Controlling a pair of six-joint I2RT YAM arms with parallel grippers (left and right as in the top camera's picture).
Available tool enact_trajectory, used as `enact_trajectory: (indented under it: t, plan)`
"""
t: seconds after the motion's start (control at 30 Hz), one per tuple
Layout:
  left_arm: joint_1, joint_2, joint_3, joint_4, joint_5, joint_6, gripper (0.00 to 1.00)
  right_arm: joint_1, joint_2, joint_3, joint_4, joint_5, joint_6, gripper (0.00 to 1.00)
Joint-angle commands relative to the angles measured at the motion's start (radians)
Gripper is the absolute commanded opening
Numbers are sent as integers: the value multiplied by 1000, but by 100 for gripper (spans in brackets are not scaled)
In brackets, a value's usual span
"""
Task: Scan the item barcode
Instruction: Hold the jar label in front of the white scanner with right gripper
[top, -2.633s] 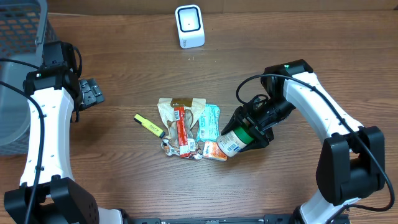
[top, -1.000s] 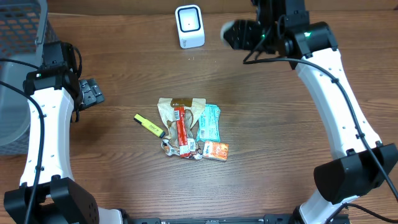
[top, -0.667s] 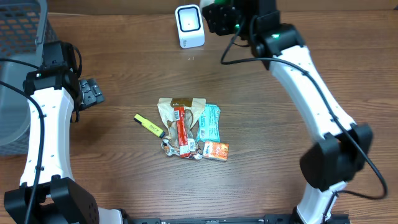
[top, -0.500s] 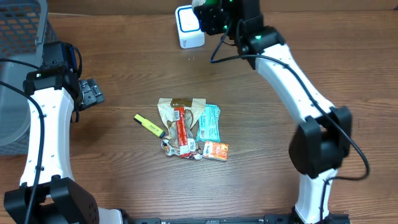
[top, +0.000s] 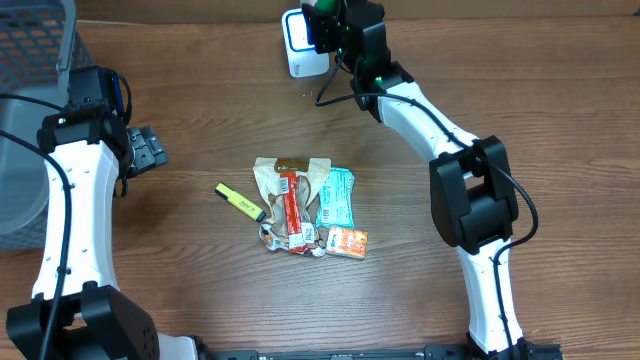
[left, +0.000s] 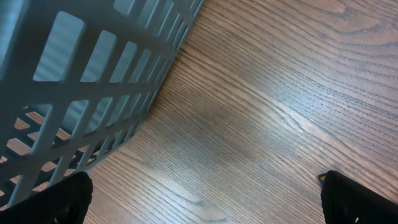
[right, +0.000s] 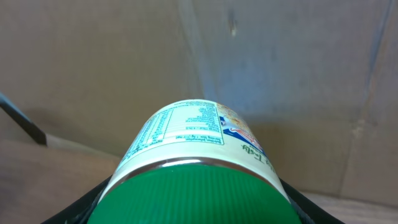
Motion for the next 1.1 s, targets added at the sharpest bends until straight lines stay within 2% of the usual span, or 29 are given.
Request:
enact_trajectory:
  t: [0.0,0.33,0.83,1.07]
  plan:
    - [-1,-15,16,0,-3,18,100,6,30,29,66,25,93,4]
    - [-1,-15,16,0,-3,18,100,6,164,29,280,27,209,4]
    - [-1,-15,16,0,-3,18,100,20,181,29,378,-13,242,4]
    - [-1,-15,16,0,-3,18,100,23,182,29,364,-10,241,4]
